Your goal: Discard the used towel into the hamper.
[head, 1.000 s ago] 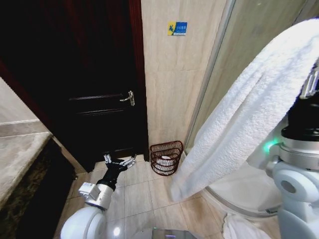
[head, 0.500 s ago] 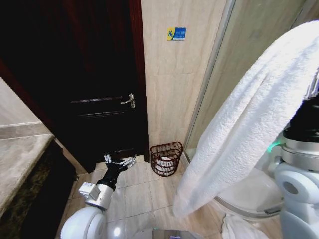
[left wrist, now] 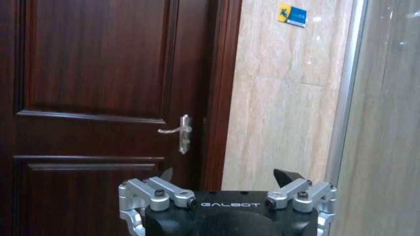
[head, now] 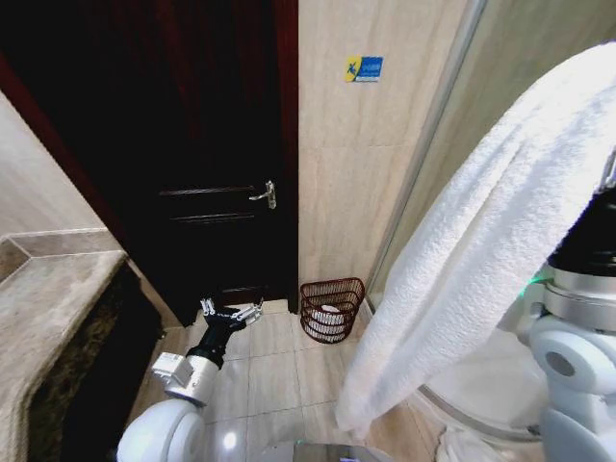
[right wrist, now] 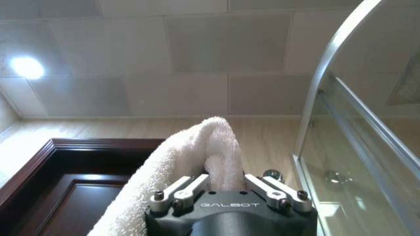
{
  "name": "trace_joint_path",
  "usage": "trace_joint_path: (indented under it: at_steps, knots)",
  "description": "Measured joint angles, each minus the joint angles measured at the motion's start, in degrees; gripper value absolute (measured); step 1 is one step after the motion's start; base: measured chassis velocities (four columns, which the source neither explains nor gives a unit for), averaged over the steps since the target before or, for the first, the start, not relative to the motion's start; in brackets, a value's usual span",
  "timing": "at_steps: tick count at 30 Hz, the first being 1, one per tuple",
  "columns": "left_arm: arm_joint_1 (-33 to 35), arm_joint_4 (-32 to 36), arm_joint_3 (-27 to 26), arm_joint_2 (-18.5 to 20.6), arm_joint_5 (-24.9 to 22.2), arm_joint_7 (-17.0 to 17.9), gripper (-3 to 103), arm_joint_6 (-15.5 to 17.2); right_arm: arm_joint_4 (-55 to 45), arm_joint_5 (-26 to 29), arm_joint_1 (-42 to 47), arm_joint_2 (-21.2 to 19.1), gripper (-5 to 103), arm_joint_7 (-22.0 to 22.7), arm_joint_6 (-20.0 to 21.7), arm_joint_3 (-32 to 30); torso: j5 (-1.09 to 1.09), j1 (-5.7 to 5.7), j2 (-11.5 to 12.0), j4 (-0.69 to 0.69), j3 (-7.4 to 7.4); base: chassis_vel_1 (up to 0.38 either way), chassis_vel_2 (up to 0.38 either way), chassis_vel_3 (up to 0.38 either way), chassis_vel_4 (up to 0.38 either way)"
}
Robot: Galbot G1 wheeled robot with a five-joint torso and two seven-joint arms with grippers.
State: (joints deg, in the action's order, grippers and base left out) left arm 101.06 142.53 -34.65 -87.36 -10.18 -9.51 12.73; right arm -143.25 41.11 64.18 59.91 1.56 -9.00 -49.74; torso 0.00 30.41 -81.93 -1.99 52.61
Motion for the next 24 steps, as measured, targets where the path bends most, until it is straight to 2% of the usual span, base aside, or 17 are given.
trace_joint_path:
  at_steps: [8, 14, 24]
  knots:
    - [0.0, 0.0, 0.0, 0.0, 0.0, 0.0, 100, 0.0, 0.0, -0.4, 0.3, 0.3, 9, 0.1, -0.4, 0.0, 0.00, -0.08, 0.2, -0.01, -0.09, 0.000, 0.000, 0.000, 0.000]
    - [0.0, 0.0, 0.0, 0.0, 0.0, 0.0, 100, 0.0, 0.0, -0.8, -0.3, 0.1, 9, 0.1, 0.8, 0.0, -0.01, -0.12, 0.3, -0.04, -0.15, 0.000, 0.000, 0.000, 0.000]
    - [0.0, 0.0, 0.0, 0.0, 0.0, 0.0, 100, 0.0, 0.0, -1.3, -0.4, 0.1, 9, 0.1, 1.1, 0.1, 0.00, -0.17, 0.4, -0.01, -0.20, 0.000, 0.000, 0.000, 0.000]
